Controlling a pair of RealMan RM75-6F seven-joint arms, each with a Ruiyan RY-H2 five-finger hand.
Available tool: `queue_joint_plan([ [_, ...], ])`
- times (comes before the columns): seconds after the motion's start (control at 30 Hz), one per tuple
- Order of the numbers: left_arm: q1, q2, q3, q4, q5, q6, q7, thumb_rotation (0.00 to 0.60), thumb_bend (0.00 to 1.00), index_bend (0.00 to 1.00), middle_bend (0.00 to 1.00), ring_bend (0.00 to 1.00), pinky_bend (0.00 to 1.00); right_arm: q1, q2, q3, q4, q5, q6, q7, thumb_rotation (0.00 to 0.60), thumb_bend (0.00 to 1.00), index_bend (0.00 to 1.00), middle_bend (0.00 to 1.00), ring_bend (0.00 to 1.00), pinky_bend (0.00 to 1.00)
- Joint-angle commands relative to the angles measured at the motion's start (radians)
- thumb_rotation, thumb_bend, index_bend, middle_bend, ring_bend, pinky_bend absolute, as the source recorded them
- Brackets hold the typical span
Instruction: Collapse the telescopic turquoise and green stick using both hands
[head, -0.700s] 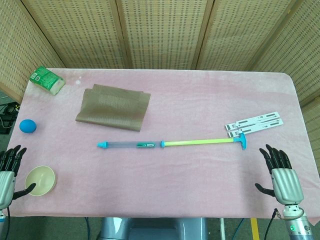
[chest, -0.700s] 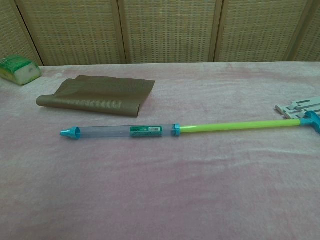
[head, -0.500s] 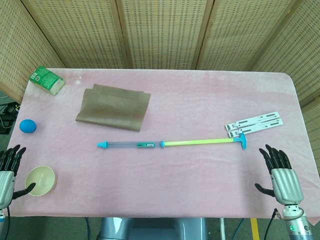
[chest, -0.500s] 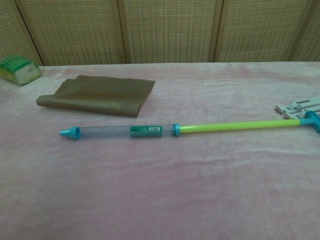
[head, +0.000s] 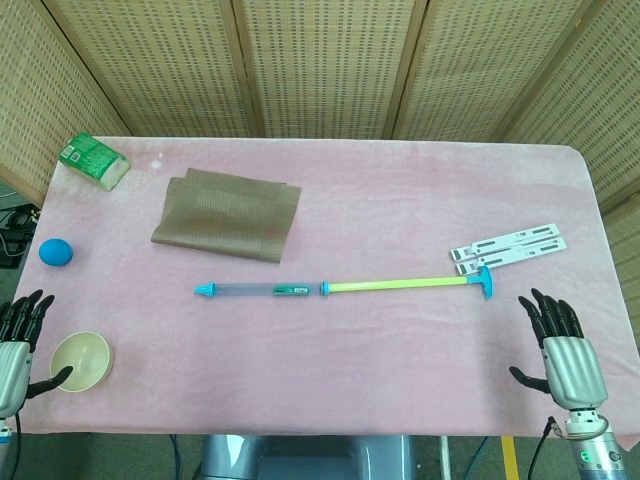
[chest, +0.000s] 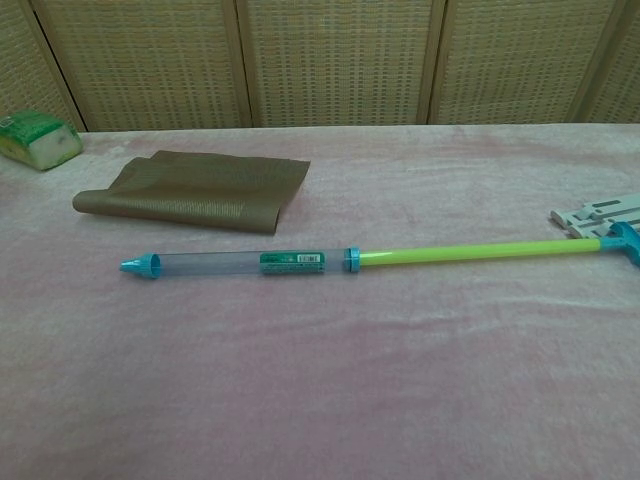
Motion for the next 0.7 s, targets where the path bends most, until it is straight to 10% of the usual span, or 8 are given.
queue_joint_plan([
  [0.03, 0.000, 0.001, -0.002, 0.000, -0.002, -0.003, -0.003, 0.600, 0.05, 0.00, 0.00, 0.00, 0.00, 0.003, -0.003, 0.001, 0.006, -0.001, -0.006, -0.001, 0.600, 0.17, 0.08, 0.00, 0.00, 0.00],
  [0.17, 0.001, 0.002, -0.003, 0.000, -0.003, -0.005, -0.005, 0.600, 0.05, 0.00, 0.00, 0.00, 0.00, 0.014, -0.009, 0.014, 0.010, 0.009, -0.020, -0.011, 0.600, 0.17, 0.16, 0.09, 0.09, 0.15],
  [0.33, 0.003, 0.010, -0.009, -0.010, -0.008, -0.003, -0.018, 0.600, 0.05, 0.00, 0.00, 0.00, 0.00, 0.071, -0.025, 0.094, 0.003, 0.048, -0.043, -0.059, 0.600, 0.17, 0.32, 0.59, 0.60, 0.47],
  [0.7, 0.004, 0.017, -0.022, -0.006, -0.027, -0.014, -0.038, 0.600, 0.05, 0.00, 0.00, 0.00, 0.00, 0.278, -0.069, 0.238, 0.087, 0.304, -0.323, -0.220, 0.600, 0.31, 0.47, 0.99, 0.98, 0.63],
])
